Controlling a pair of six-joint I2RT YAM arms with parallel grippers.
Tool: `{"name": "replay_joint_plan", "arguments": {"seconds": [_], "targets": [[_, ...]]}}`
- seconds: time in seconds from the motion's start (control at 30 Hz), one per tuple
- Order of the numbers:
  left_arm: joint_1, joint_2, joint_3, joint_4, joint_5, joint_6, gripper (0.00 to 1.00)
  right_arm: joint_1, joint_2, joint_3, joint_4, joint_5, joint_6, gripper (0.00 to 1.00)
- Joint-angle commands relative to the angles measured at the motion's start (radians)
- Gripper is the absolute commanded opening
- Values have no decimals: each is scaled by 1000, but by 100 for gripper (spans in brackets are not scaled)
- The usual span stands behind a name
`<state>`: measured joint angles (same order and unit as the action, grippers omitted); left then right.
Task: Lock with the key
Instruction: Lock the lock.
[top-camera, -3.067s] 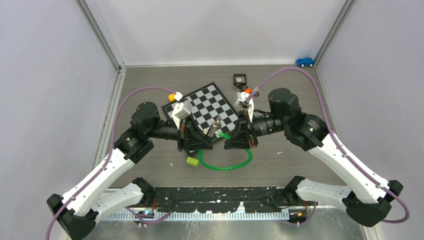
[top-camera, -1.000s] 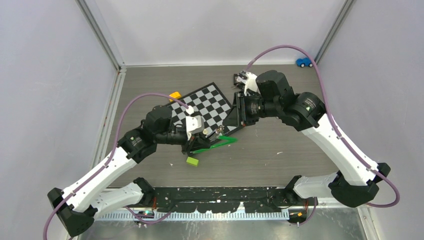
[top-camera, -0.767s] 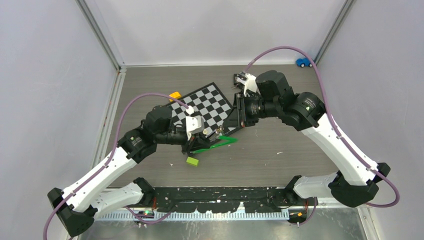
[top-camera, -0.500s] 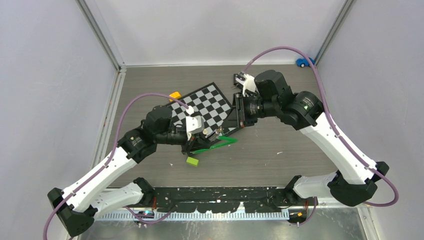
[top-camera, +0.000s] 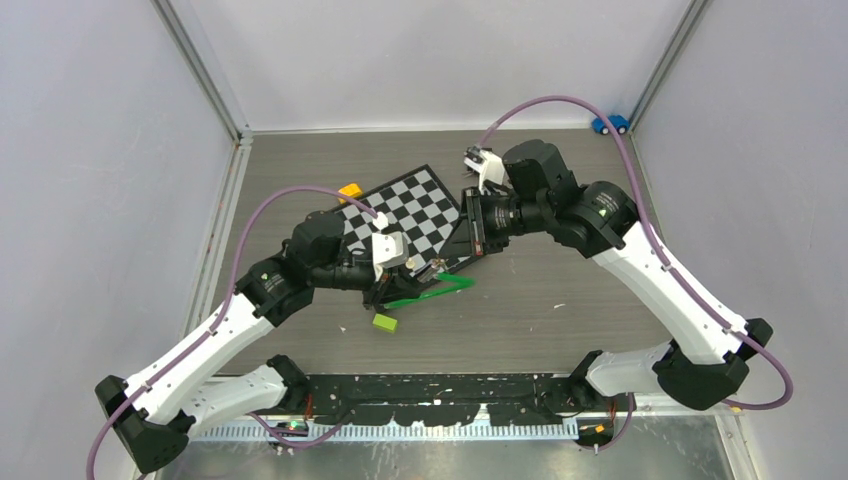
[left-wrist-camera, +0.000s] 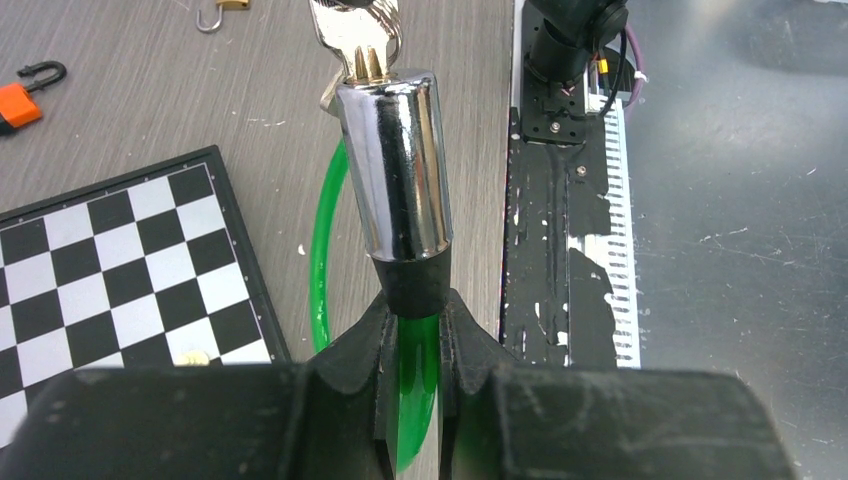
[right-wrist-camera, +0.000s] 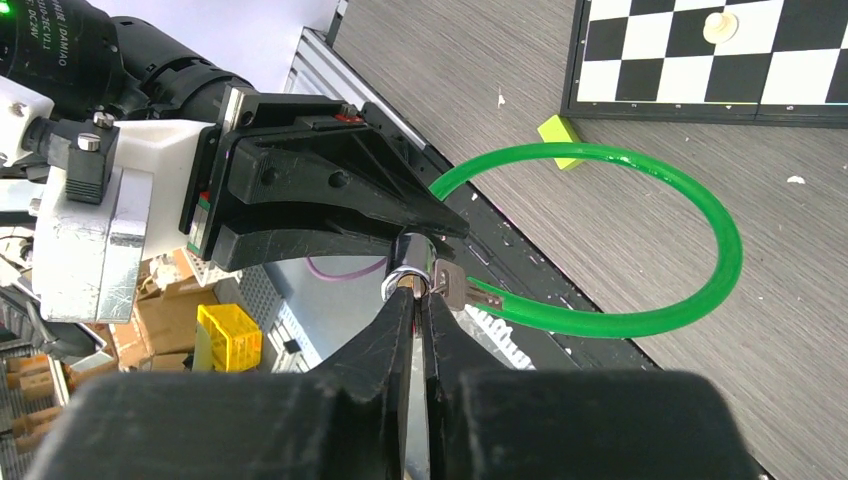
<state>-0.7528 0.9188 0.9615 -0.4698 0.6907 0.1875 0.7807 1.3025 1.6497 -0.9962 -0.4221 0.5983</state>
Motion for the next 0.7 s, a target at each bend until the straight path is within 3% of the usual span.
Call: {"name": "replay_joint_plan", "arguments": {"seconds": [0.0, 0.1, 0.43, 0.67], "targets": [[0, -10, 47, 71, 33, 2, 0, -3, 9, -11, 30, -49, -3, 8], [0, -10, 41, 76, 32, -1, 0, -3, 3, -9, 30, -42, -29, 1], [0, 2, 1, 85, 73, -26, 0, -12, -26, 87, -37, 129, -135, 0], [-1, -2, -46, 74, 114, -43, 0, -80, -31, 165, -77, 146, -188, 0]]}}
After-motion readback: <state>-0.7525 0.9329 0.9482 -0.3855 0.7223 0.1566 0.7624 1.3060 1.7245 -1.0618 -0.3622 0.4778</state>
